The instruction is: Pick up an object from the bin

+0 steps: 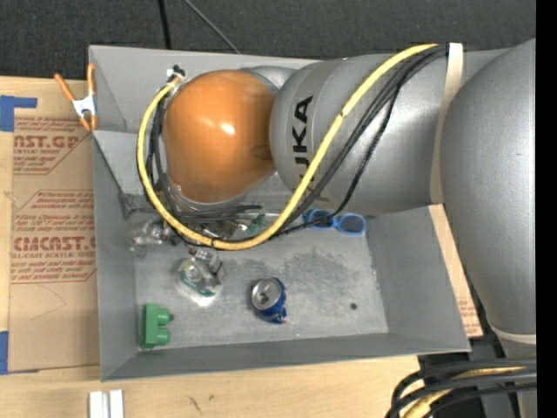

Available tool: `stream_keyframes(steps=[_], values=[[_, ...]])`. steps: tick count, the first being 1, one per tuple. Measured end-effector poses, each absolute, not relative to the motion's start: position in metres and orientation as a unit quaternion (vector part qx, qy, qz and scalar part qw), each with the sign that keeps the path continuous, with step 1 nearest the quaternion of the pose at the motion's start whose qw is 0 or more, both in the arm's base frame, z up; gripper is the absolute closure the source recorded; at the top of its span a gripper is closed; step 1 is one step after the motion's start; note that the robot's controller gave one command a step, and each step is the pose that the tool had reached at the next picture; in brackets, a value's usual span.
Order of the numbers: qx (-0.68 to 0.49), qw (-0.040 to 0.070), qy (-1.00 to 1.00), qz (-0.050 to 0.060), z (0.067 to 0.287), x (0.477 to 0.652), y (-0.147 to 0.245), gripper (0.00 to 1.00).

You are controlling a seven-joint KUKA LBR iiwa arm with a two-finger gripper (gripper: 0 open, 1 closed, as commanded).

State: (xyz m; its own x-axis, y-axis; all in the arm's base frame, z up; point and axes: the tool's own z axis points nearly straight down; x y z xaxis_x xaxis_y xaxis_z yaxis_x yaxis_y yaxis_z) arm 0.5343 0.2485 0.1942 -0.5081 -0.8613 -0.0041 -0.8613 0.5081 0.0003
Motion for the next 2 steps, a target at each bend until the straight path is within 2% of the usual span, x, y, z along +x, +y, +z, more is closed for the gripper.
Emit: stream_keyframes(steps=[1,2], values=[[-0.588,-0.003,0.809,0.002,0.0867,0.4978,0.2372,0.00],[-0.588,0.001,0.809,0.002,0.0904,0.5000,0.2381,1.00]])
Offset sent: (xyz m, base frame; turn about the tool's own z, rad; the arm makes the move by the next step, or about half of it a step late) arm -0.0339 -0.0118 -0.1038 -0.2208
